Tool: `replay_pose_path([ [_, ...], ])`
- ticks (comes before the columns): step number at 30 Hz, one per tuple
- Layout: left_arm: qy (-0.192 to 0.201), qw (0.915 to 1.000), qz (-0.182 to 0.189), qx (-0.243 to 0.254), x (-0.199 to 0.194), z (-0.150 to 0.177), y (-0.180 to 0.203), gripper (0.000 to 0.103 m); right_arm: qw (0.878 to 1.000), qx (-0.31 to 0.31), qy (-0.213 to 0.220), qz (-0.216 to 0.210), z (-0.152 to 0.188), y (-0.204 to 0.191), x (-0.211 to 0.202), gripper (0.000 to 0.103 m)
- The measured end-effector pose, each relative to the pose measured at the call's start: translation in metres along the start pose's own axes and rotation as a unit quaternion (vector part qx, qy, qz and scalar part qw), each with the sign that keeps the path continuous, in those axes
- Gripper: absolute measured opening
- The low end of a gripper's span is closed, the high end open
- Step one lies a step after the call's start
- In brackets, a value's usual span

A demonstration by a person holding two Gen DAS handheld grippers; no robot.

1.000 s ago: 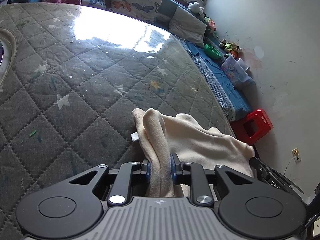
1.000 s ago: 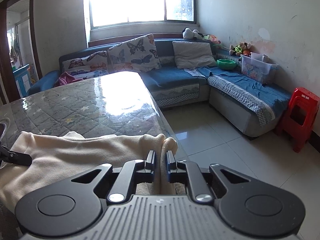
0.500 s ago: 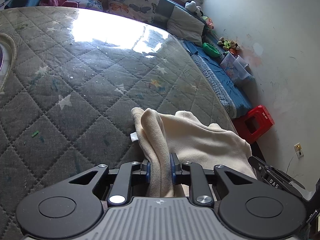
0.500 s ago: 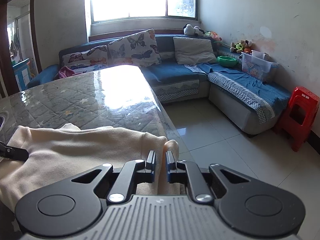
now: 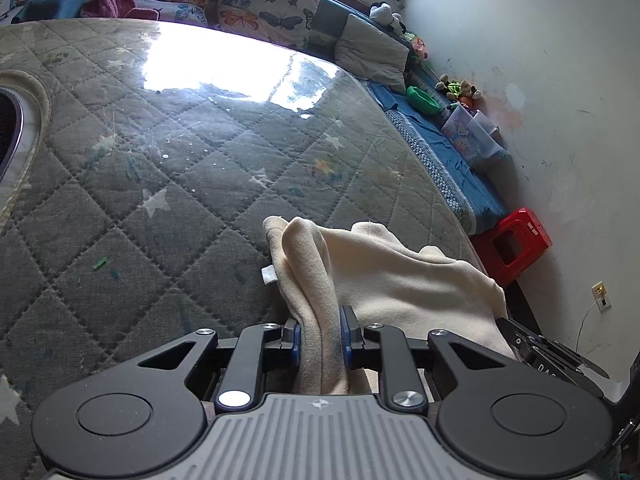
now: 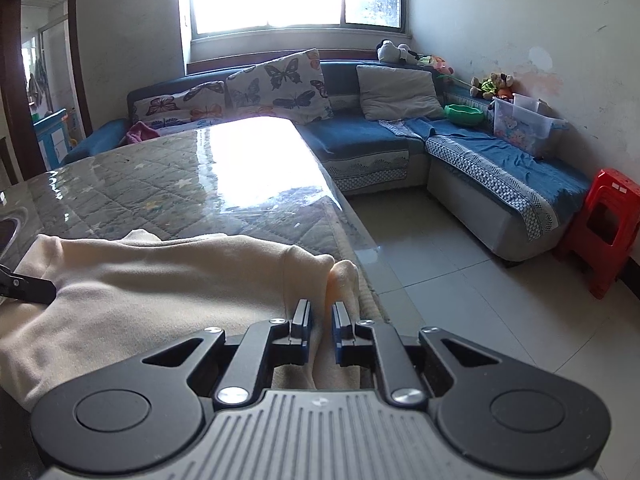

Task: Fold clothes
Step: 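Carry the held cream sweatshirt across the table with both tools, then lower the sweatshirt onto the table and open both tools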

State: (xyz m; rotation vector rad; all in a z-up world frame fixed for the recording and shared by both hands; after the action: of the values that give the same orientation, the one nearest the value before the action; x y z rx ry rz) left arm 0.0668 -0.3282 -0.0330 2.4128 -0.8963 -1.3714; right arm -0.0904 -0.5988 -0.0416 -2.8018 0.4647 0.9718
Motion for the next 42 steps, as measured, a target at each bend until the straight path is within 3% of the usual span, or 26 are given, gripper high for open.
replay_pose_path([
  [6, 0.007, 0.9999, -0.007, 0.010, -0.008, 0.000, -0.002, 0.029, 1.000, -0.003, -0.001, 0.000, -0.002, -0.001, -0.005, 0.015],
  [7, 0.009, 0.9998, -0.009, 0.014, -0.009, 0.001, -0.002, 0.030, 1.000, -0.003, 0.000, 0.001, -0.003, -0.001, -0.006, 0.019],
  [16, 0.040, 0.9979, -0.027, 0.044, -0.028, -0.006, -0.002, 0.050, 1.000, -0.010, 0.004, -0.009, -0.015, -0.009, -0.015, 0.020],
  [24, 0.101, 0.9854, -0.022, 0.135, -0.057, -0.010, 0.029, 0.048, 0.998, -0.041, 0.004, -0.045, -0.032, -0.043, -0.011, 0.020],
  [25, 0.103, 0.9832, -0.013, 0.150, -0.058, -0.007, 0.035, 0.043, 0.998, -0.046, 0.003, -0.047, -0.033, -0.047, -0.009, 0.020],
  [32, 0.077, 0.9769, 0.034, 0.196, -0.042, 0.013, 0.061, 0.036, 0.994, -0.080, -0.014, -0.074, -0.040, -0.085, 0.017, 0.020],
  [42, 0.031, 0.9729, 0.036, 0.226, -0.018, 0.042, 0.058, 0.036, 0.993, -0.081, -0.028, -0.085, -0.036, -0.097, 0.043, 0.020],
])
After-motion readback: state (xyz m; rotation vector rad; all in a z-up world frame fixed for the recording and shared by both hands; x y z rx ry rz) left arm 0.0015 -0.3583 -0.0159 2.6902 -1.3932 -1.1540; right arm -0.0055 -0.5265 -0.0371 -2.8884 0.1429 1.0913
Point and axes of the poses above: each gripper's, at about its wrist camera, not at the fingertips, and x roughly the way its jaws point, y to its right, z to its underside, the point moved 9 cm from there along x, roughly the way its jaws point
